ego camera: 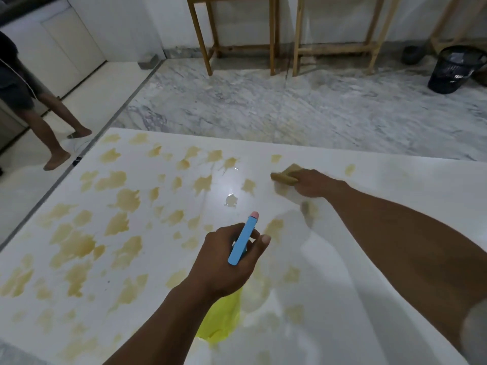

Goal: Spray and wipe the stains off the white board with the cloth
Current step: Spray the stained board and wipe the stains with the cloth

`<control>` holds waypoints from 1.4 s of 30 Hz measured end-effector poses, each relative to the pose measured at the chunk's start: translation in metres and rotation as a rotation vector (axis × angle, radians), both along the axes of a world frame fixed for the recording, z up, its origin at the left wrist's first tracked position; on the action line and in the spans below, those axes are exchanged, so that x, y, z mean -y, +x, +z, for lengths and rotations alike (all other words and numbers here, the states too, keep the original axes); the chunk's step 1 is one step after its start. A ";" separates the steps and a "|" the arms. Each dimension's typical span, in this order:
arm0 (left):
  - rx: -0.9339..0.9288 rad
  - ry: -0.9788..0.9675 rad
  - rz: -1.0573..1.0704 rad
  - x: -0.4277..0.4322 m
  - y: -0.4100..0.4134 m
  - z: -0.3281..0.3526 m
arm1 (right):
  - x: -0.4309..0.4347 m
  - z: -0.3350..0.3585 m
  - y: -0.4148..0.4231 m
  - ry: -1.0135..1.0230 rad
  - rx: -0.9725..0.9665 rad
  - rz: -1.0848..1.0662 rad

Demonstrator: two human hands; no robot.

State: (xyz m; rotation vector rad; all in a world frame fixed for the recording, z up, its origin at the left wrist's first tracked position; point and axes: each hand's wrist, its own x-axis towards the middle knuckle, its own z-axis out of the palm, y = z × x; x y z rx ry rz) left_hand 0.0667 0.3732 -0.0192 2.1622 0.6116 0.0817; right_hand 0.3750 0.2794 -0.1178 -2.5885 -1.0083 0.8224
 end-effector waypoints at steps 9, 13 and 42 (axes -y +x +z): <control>-0.007 -0.063 0.045 -0.022 -0.006 -0.025 | 0.008 -0.081 -0.013 0.000 0.374 0.215; 0.001 -0.083 0.041 -0.020 -0.021 -0.034 | 0.016 -0.085 -0.036 0.021 0.420 0.230; 0.105 -0.054 -0.041 0.038 -0.311 0.031 | 0.147 0.044 -0.429 0.694 -1.169 -0.971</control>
